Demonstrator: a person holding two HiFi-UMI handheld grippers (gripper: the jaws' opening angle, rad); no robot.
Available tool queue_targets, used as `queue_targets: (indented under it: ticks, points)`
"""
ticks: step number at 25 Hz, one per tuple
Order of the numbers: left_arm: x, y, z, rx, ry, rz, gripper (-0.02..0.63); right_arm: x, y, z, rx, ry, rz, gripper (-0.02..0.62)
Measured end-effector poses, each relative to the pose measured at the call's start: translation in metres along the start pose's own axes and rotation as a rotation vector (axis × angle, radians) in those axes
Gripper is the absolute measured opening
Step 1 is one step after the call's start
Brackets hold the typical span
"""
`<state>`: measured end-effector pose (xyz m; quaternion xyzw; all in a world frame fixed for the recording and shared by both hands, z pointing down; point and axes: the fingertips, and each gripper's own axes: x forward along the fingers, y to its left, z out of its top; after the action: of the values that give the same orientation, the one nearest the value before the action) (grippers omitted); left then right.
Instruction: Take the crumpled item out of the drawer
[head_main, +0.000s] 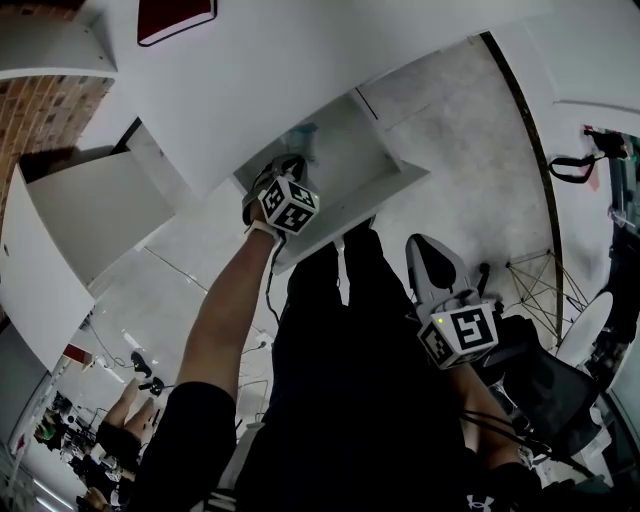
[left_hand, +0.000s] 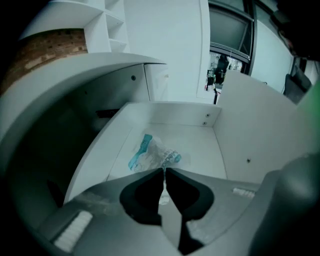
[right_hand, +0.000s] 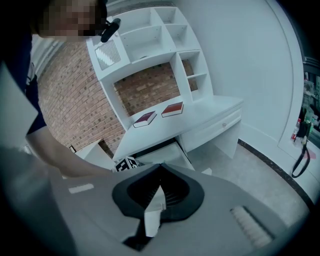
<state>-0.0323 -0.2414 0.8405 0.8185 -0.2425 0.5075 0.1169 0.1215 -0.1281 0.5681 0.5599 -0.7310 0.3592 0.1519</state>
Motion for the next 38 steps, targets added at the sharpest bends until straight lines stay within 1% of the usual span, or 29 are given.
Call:
queue_targets:
  ticks: [2,6,10,16,20,23,29,33,38]
  points:
    - [-0.014,-0.003,0.006,-0.041,-0.030,-0.024,0.020,0.003,0.005,0.003,-0.008,-0.004,0.013,0.003]
    - [-0.045,-0.005,0.018,-0.115,-0.091,-0.049,0.020,0.008,0.014,0.006,-0.020,-0.020,0.049,0.003]
    - [-0.079,-0.013,0.022,-0.160,-0.135,-0.067,0.019,0.011,0.026,0.005,-0.045,-0.029,0.086,0.003]
    - [-0.140,-0.029,0.037,-0.212,-0.222,-0.055,0.018,0.009,0.046,0.014,-0.077,-0.049,0.137,0.003]
    - [-0.188,-0.035,0.052,-0.251,-0.300,-0.046,0.018,0.004,0.055,0.028,-0.104,-0.078,0.157,0.003]
    - [-0.225,-0.033,0.068,-0.262,-0.361,-0.035,0.018,0.000,0.059,0.040,-0.131,-0.100,0.165,0.003]
    - [-0.297,-0.023,0.095,-0.366,-0.512,-0.027,0.018,-0.007,0.064,0.067,-0.167,-0.151,0.158,0.003]
    - [-0.340,-0.015,0.110,-0.417,-0.615,-0.014,0.018,-0.007,0.080,0.087,-0.201,-0.193,0.180,0.003]
    - [-0.376,-0.017,0.121,-0.495,-0.705,-0.025,0.018,-0.009,0.101,0.101,-0.219,-0.209,0.215,0.003]
